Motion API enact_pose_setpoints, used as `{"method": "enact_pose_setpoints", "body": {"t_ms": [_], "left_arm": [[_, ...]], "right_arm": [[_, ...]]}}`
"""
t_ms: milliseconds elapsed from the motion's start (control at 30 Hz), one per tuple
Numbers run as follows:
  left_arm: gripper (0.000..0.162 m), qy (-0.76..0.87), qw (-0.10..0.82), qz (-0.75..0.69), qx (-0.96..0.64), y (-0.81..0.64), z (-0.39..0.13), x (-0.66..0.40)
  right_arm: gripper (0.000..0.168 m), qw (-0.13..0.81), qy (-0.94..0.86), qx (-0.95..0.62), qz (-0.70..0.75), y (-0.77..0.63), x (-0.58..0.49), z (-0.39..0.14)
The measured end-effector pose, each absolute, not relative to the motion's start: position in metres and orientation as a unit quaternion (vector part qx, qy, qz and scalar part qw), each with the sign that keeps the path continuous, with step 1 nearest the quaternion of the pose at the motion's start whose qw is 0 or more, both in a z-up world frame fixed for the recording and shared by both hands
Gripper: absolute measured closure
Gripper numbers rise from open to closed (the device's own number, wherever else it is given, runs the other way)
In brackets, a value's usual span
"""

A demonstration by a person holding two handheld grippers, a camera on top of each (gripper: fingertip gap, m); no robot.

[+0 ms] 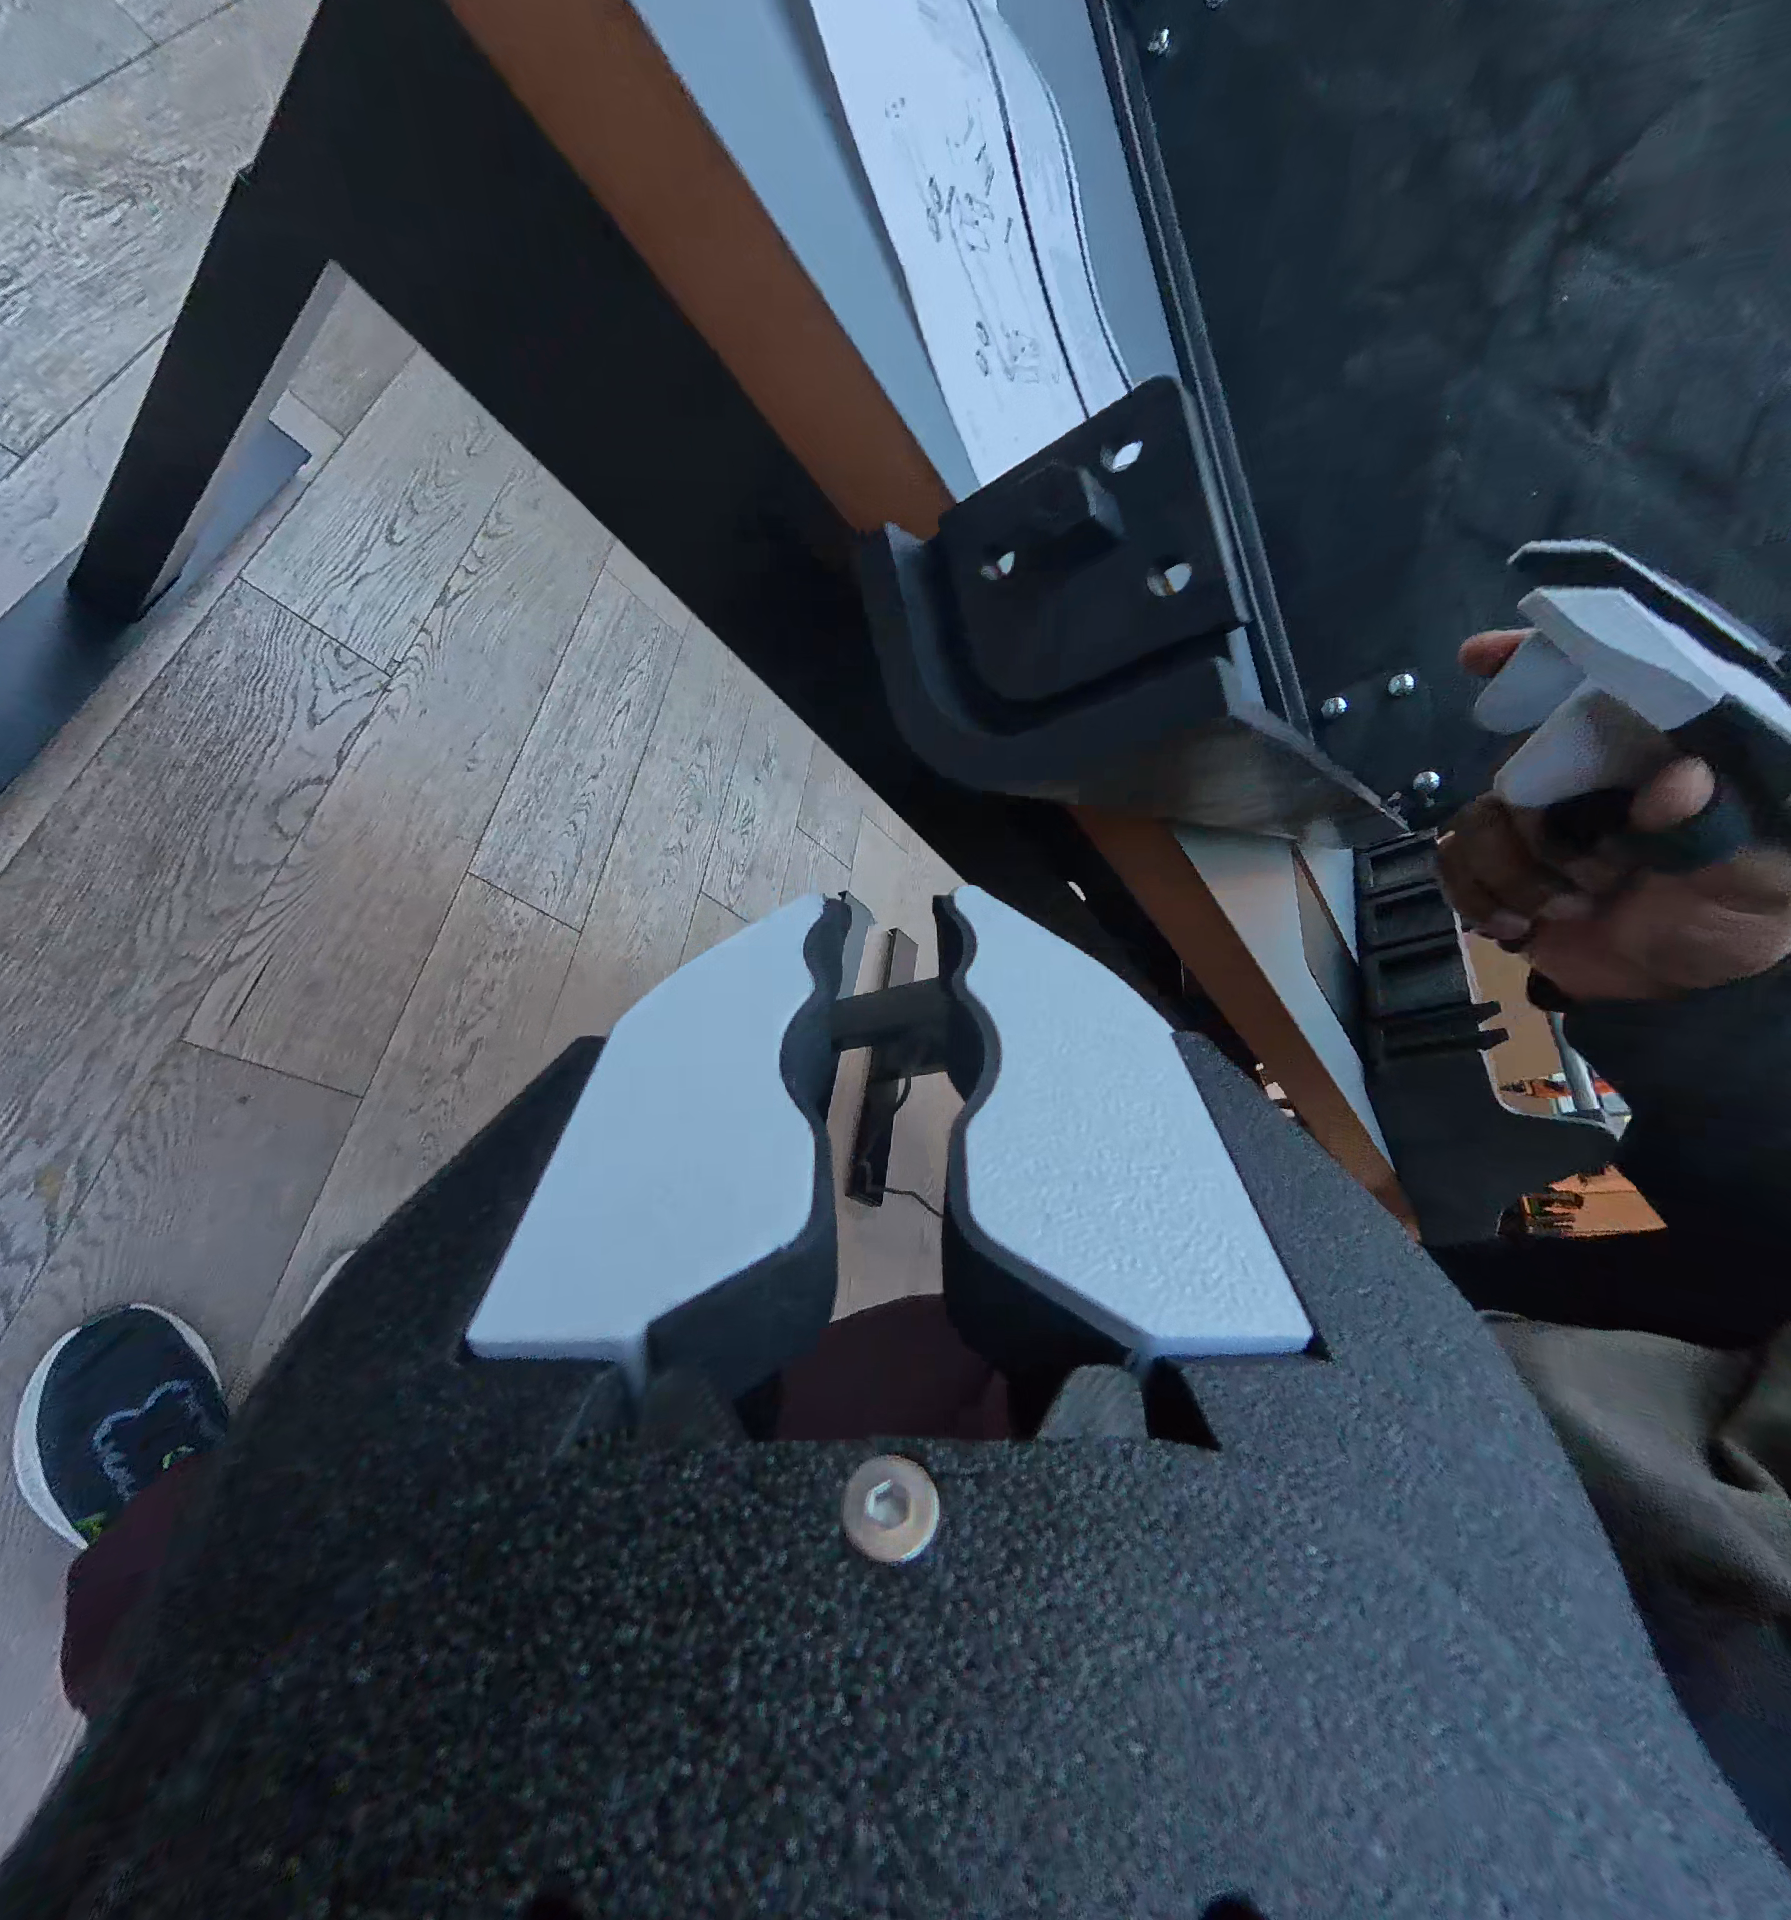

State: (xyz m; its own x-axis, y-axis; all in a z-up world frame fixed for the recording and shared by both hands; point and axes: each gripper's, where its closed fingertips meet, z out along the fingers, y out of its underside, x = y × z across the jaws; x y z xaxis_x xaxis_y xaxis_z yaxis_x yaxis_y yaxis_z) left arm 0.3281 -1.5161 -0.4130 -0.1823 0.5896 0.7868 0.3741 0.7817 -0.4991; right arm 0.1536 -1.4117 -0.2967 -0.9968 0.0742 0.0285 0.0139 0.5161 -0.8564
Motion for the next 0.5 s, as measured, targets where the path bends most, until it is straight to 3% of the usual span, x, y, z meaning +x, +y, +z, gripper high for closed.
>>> {"method": "enact_pose_setpoints", "body": {"t_ms": [267,500], "left_arm": [[0.145,-0.774,0.550,0.069,-0.307,-1.533,-0.433,0.346],[0.144,-0.784,0.518,0.039,-0.339,-1.540,-0.441,0.370]], "right_arm": [[0.133,0.119,-0.911,-0.100,0.383,-1.407,0.065,-0.308],[0.125,0.118,-0.917,-0.132,0.357,-1.430,0.002,-0.327]]}}
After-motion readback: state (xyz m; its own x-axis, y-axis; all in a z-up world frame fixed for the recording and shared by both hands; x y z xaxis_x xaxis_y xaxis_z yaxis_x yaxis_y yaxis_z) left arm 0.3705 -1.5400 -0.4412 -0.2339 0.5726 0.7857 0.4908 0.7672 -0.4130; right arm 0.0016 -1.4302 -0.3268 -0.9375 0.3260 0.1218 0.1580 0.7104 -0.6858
